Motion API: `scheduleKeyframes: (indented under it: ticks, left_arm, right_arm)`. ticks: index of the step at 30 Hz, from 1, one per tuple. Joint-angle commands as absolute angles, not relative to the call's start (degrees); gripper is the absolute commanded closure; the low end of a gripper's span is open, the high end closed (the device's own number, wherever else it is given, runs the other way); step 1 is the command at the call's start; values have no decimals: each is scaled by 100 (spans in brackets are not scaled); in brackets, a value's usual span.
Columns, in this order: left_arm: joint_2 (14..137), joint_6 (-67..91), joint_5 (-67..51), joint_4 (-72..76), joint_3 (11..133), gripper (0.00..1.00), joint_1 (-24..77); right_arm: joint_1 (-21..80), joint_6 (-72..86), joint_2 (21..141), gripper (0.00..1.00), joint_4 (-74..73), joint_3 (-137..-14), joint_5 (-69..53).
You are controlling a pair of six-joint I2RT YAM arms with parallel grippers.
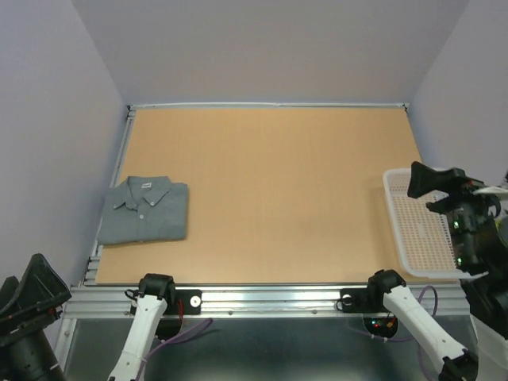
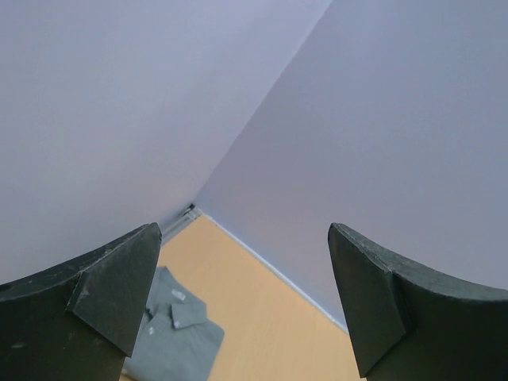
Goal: Fold and stack the long sleeve shirts
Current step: Neatly place the folded shirt to the corner
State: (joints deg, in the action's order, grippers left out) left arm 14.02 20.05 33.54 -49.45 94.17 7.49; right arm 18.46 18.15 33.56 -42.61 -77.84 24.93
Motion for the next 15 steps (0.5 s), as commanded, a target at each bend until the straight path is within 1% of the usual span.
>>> scheduleKeyframes:
  ticks: [1,3,6,15]
  left_arm:
    - [1389,2170,3191,-6072,9518,1,835]
    - [1266,2267,3103,-6389,9623,1,879]
    - [1029,2057,2752,-6416,9598,1,905]
    - [677,2408,2487,-6407,9062,1,1037]
  right_arm:
    - [1854,1521,2673,0,-4421,-7559,2795]
    - [1854,1442,2392,0,-4421,-7471,2830]
    - [1854,1380,1882,0,-4465,-7340,2822]
    - [1854,1468,1661,0,-4667,-7198,2813]
